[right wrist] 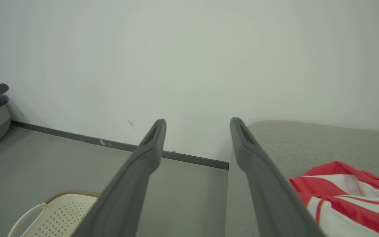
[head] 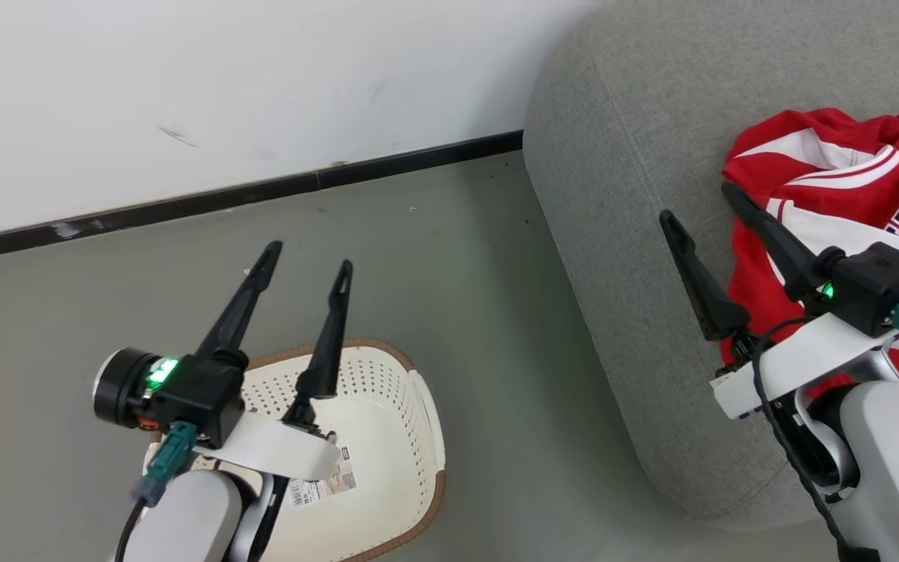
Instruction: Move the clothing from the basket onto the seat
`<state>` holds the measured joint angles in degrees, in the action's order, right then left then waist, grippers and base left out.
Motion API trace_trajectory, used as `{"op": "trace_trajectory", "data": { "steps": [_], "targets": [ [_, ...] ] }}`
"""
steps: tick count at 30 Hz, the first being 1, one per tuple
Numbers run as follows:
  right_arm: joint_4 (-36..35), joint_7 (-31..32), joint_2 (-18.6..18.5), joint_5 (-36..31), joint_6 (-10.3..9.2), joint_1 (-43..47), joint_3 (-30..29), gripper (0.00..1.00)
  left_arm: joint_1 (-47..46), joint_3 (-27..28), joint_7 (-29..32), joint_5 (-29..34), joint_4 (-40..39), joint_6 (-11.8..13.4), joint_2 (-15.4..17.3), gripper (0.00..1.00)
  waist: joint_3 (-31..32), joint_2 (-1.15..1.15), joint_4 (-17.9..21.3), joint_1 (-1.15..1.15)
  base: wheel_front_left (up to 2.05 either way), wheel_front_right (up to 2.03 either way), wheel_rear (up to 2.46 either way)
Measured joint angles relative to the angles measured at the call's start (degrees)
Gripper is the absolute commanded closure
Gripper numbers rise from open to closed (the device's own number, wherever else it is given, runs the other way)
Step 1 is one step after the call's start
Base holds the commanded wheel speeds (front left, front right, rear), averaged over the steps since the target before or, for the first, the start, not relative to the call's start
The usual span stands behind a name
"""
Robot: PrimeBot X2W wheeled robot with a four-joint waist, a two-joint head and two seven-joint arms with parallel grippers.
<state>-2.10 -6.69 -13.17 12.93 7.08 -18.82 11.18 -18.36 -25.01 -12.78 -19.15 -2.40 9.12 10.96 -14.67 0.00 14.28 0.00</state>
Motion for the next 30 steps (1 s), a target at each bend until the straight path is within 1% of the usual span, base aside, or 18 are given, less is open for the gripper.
{"op": "trace_trajectory", "data": {
  "steps": [5,11,15,22,30],
  "targets": [
    [2.31,-0.85,1.97,-2.19,0.0,-0.43,1.13,0.0,2.7,4.05,-0.52,-0.43,2.03,2.76,0.77,0.0,1.56,0.0,-1.8,0.0,0.0,0.0,0.0],
    [5.19,-1.13,4.02,-4.25,0.0,0.26,1.52,0.0,6.95,7.62,-1.01,-1.82,5.05,4.97,1.88,0.0,3.72,0.0,-3.97,0.0,0.0,0.0,0.0],
    [6.88,-1.64,4.86,-5.77,0.0,2.13,0.7,0.0,9.25,8.99,-1.19,-2.46,6.47,5.38,2.1,0.0,5.27,0.0,-5.33,0.0,0.0,0.0,0.0],
    [8.95,-2.23,6.68,-6.58,0.0,5.55,0.02,0.0,12.34,10.4,-1.27,-2.96,7.94,5.68,2.47,0.0,8.06,0.0,-7.48,0.0,0.0,0.0,0.0],
    [10.21,-3.44,8.08,-8.69,0.0,10.6,-3.74,0.0,15.21,10.63,-1.44,-2.94,8.36,5.67,2.74,0.0,11.09,0.0,-9.38,0.0,0.0,0.0,0.0]
  ]
}}
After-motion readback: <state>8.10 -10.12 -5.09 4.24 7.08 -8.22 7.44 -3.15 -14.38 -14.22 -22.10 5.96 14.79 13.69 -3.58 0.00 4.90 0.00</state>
